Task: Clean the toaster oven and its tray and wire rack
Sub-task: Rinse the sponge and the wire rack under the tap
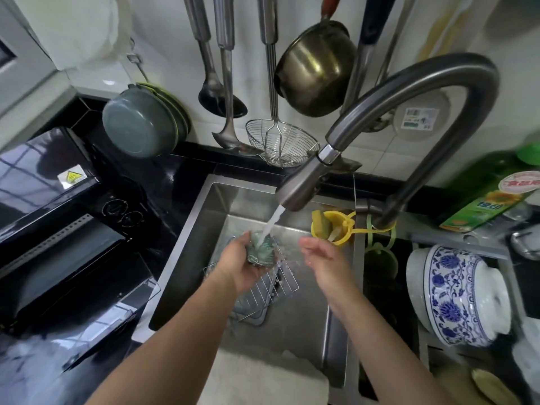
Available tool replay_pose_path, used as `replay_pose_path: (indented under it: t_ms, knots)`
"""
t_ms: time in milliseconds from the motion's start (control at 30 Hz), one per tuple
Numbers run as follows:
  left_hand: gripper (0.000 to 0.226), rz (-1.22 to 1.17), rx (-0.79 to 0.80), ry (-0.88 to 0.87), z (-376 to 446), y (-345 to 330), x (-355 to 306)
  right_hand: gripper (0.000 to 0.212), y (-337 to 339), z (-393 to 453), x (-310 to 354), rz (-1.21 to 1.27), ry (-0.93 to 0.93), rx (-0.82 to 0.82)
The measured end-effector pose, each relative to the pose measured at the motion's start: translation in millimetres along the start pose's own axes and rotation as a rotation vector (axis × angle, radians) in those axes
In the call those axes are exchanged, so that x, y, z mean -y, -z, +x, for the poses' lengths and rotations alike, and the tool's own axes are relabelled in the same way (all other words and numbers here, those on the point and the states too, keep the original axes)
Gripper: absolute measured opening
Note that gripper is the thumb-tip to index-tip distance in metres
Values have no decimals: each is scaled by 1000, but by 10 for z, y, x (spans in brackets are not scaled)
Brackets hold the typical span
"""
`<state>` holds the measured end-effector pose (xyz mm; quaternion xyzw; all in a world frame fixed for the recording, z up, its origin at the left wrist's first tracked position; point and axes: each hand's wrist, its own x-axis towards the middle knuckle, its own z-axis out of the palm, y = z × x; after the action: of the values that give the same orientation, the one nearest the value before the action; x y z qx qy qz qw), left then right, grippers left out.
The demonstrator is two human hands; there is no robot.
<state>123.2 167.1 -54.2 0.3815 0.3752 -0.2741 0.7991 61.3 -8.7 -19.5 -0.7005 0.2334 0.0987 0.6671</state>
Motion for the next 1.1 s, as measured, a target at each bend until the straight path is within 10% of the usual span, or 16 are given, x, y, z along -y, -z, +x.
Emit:
replay_pose_path:
  t_ms: [100,233,633,767,900,1100]
  knots:
    - [54,29,48,14,-2,-12,-34,18,163,87,19,134,-22,-68]
    - [6,189,-4,-106,6,-144,-16,18,70,94,-31,285,-56,-119]
    - [35,611,-94,-156,14,-300,-26,9,123,101,-31,335,-88,-130]
    - [59,474,-26,46,-25,-362,-74,13,99,92,-47,328,-87,-136]
    - [13,462,-1,-13,-50,-457,-65,13,129,84,-84,357,-104,-129]
    - [19,186,87,-28,-153,-394,-43,13,161,63,-139,418,-138,-135]
